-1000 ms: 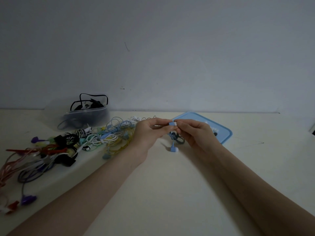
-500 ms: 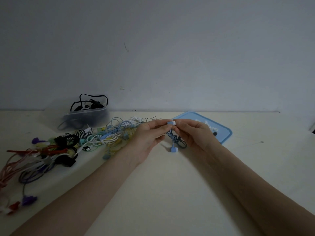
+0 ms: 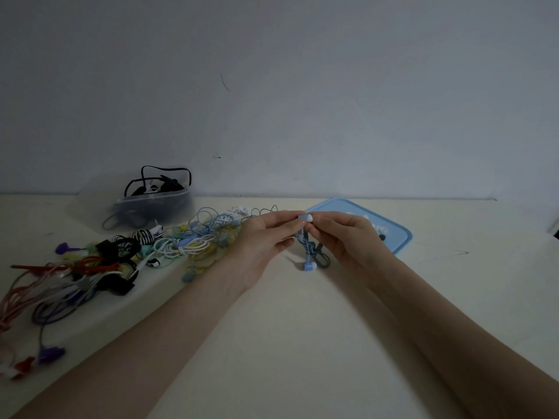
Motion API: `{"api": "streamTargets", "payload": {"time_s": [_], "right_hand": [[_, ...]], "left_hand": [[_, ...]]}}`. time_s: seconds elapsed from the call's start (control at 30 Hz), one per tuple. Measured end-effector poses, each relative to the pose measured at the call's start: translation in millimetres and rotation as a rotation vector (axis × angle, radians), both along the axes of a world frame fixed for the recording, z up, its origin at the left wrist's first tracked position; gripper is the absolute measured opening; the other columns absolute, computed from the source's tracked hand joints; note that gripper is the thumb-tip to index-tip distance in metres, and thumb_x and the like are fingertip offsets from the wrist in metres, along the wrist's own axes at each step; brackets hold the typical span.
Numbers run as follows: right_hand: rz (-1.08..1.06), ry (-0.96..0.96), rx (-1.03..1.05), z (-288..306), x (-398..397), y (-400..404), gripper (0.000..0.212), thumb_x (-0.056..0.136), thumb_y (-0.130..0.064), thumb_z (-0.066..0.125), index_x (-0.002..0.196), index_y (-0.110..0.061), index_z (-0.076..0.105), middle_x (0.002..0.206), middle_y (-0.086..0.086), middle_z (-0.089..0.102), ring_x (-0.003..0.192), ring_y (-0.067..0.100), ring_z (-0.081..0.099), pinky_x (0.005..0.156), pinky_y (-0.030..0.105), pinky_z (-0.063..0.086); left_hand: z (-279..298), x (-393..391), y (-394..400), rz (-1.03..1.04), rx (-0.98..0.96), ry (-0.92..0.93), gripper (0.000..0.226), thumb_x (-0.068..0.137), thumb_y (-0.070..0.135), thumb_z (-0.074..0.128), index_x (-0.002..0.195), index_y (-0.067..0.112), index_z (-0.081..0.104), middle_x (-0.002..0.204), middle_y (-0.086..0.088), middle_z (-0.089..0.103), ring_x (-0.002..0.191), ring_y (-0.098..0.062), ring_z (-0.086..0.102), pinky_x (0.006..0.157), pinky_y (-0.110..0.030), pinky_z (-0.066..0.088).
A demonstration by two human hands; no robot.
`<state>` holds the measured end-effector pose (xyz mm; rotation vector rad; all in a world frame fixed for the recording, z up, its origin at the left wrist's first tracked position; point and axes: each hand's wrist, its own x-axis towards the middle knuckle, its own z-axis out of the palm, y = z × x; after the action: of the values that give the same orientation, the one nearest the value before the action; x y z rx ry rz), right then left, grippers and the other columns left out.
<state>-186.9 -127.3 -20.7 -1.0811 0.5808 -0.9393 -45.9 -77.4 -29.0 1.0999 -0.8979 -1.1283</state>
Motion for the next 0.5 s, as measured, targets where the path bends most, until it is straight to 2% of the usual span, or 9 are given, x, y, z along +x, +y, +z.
{"api": "streamTargets", "payload": {"time_s": [0.27, 0.5], "right_hand": [[-0.023, 0.028, -0.091, -1.7, -0.4, -2.7, 0.014, 0.088, 0.002, 0.055, 0.094, 0.006, 0.066, 0.088, 0.011, 0.072, 0.083, 0.015, 0.069, 0.076, 0.017, 0.054], [-0.007, 0.071, -0.139, 0.4, -3.2, -2.3, 0.015, 0.088, 0.002, 0.054, 0.087, 0.002, 0.070, 0.085, 0.009, 0.073, 0.082, 0.014, 0.069, 0.074, 0.015, 0.053]], "left_hand": [[1.5, 1.0, -0.2, 0.007, 0.004, 0.006, 0.015, 0.082, 0.011, 0.066, 0.096, 0.011, 0.071, 0.080, 0.002, 0.069, 0.078, -0.007, 0.060, 0.069, -0.016, 0.047], [1.7, 0.5, 1.4, 0.006, -0.034, -0.096, 0.017, 0.084, 0.011, 0.063, 0.100, 0.012, 0.071, 0.094, -0.004, 0.069, 0.087, -0.008, 0.061, 0.080, -0.018, 0.048]]}}
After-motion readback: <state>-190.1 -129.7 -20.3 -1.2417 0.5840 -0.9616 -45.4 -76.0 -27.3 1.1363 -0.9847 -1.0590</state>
